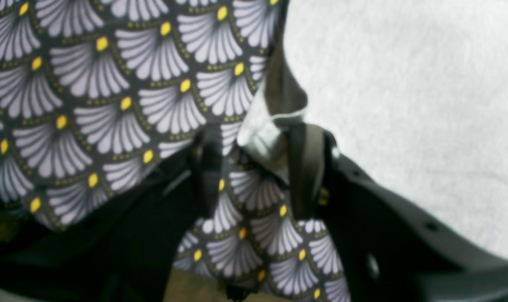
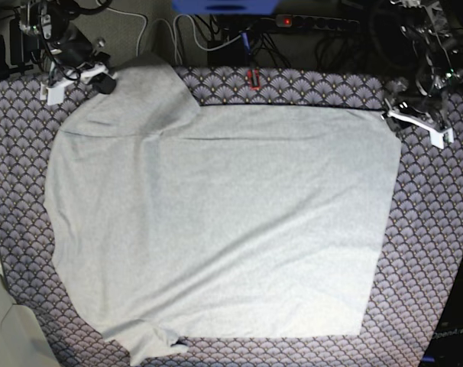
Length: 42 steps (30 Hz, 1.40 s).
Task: Fold the T-shirt properly
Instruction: 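Adjust grips on the shoulder corners with both grippers, then lift the shoulders and fold them toward the hem with both grippers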
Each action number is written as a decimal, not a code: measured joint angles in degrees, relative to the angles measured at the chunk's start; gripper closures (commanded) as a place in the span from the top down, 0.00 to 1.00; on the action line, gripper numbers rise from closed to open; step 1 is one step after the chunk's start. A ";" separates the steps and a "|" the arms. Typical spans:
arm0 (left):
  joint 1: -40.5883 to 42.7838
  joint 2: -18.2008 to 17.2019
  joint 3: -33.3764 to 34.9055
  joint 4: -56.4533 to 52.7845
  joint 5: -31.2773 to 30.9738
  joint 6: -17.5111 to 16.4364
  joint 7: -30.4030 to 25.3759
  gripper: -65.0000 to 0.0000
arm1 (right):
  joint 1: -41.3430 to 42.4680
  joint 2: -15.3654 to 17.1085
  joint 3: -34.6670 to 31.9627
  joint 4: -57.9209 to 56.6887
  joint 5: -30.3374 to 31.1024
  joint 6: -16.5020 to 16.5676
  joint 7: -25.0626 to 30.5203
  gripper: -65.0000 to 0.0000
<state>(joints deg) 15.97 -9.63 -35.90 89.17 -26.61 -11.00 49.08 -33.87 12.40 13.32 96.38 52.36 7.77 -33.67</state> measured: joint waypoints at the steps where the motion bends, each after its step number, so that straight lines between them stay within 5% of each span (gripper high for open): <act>1: -0.28 -0.04 -0.02 -0.66 -0.04 -0.02 -0.35 0.39 | 0.00 0.02 0.00 0.00 0.02 0.00 0.00 0.00; 7: -2.05 -0.37 -0.11 -6.12 -2.05 -1.09 -5.99 0.33 | 0.02 0.11 0.00 0.00 0.04 0.00 -0.20 0.00; 12: -1.55 -0.81 -0.42 -7.91 -1.88 -3.39 -8.50 0.00 | 0.00 0.13 0.00 0.00 0.07 0.02 -0.26 0.00; 16: -1.55 0.44 -0.83 -7.91 -1.73 -6.25 -9.11 0.02 | 0.00 0.11 0.00 0.00 0.02 0.00 -0.22 0.00; 28: 1.29 2.75 -0.87 -1.01 -0.39 -6.36 -4.59 0.01 | -0.02 0.15 0.00 0.26 -0.04 0.00 -0.28 0.00; 42: 1.68 3.50 -4.85 6.54 0.04 -5.95 -2.01 0.01 | 0.02 5.77 -0.68 8.44 -1.05 0.85 -1.90 0.00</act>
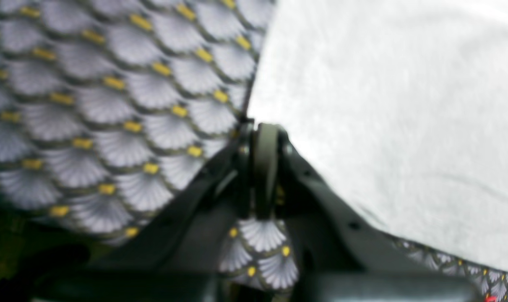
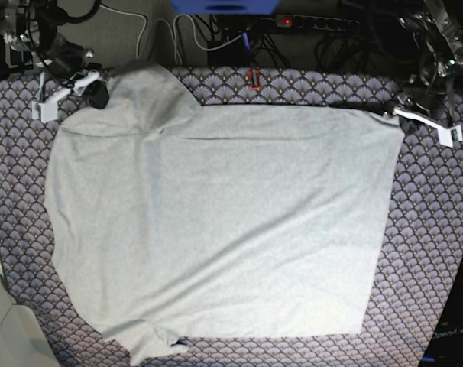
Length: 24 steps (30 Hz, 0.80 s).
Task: Fold the T-shirt properly
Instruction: 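Lift the shoulders and fold them toward the hem with both grippers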
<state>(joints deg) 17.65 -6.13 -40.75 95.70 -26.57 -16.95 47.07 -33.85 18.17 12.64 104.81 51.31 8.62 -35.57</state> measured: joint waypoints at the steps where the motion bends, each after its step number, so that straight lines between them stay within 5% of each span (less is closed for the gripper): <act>1: -0.61 0.04 -0.15 0.09 0.11 0.02 1.62 0.01 | 0.15 0.68 -0.07 0.70 0.13 0.17 -0.24 0.00; 20: -11.78 0.17 -1.20 0.98 0.52 0.02 5.40 0.01 | 13.31 6.01 -0.39 1.84 0.20 0.52 -0.83 0.00; 24: -15.43 0.31 1.07 -2.29 6.29 0.00 5.42 0.01 | 17.73 7.26 -0.50 -3.28 0.13 0.55 -0.92 0.00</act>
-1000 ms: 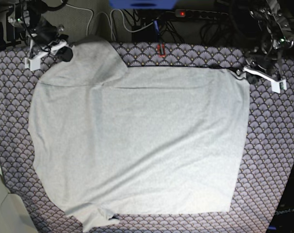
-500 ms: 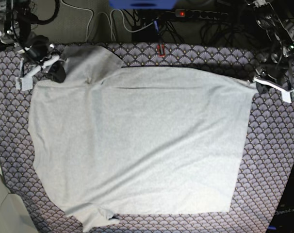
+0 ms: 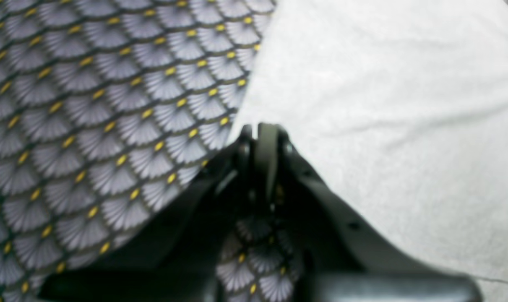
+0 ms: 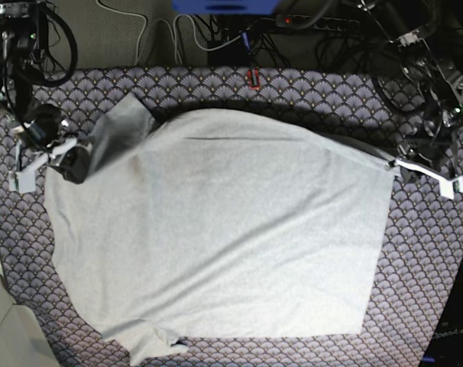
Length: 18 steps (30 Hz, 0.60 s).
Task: Fold the T-shirt properly
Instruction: 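Lift the shoulders and fold them toward the hem with both grippers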
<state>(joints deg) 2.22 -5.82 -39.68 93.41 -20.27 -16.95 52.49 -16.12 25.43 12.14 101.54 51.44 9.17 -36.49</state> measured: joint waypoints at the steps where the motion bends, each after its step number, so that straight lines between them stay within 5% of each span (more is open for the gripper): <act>1: -1.05 -0.02 0.59 -0.98 1.51 0.11 -0.24 0.01 | 1.33 0.42 -0.04 -1.42 0.00 0.00 -0.15 0.00; 9: -8.13 0.07 2.91 -5.05 6.12 -0.02 -0.48 0.01 | 9.79 4.04 -0.46 -9.75 0.09 0.00 0.17 0.00; 18: -17.18 -0.04 2.97 -12.37 10.27 0.00 -0.76 0.01 | 22.16 5.77 -10.95 -19.78 -0.13 0.00 0.33 0.00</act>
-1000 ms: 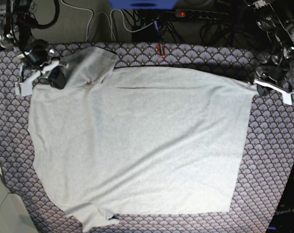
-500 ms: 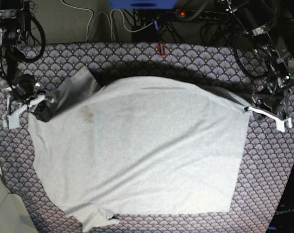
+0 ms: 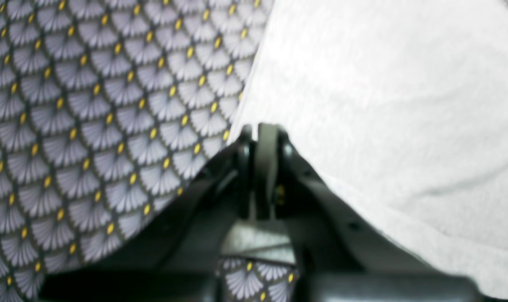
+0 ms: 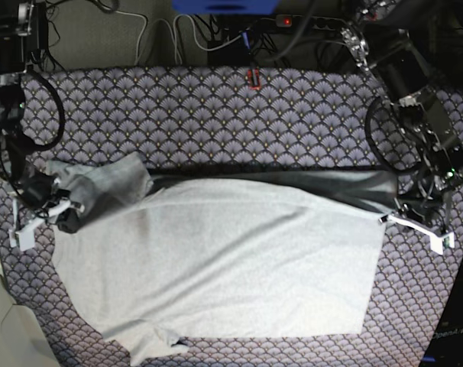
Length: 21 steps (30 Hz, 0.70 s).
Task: Fold the T-shirt properly
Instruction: 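Lift the shoulders and fold them toward the hem with both grippers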
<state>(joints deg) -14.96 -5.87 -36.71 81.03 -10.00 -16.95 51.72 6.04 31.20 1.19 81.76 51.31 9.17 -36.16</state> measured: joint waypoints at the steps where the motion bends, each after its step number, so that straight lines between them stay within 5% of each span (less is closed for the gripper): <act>1: -0.46 -0.11 0.17 -0.59 0.15 0.00 -0.09 0.01 | 1.36 0.00 -1.31 -1.14 0.04 -0.02 -0.04 0.00; 10: -5.07 -0.35 3.85 -4.90 4.66 0.17 -3.37 0.01 | 11.26 -3.76 -4.61 -7.15 -16.83 0.42 -0.15 0.00; 15: -8.74 -0.98 4.61 -9.11 5.25 -0.11 -4.79 0.01 | 16.33 -5.09 -4.59 -12.52 -20.22 0.63 0.48 0.00; 18: -10.51 -1.36 4.59 -11.58 5.86 0.13 -6.73 0.01 | 18.08 -5.18 -4.42 -16.35 -23.23 5.11 1.44 0.00; 21: -11.96 -1.49 4.68 -13.88 5.70 -0.04 -7.26 0.01 | 20.39 -6.34 -4.44 -20.72 -26.84 6.03 1.25 0.00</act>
<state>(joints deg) -26.92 -7.35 -32.03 67.16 -4.29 -16.99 44.47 26.44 24.86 -3.25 61.04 24.47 15.20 -34.92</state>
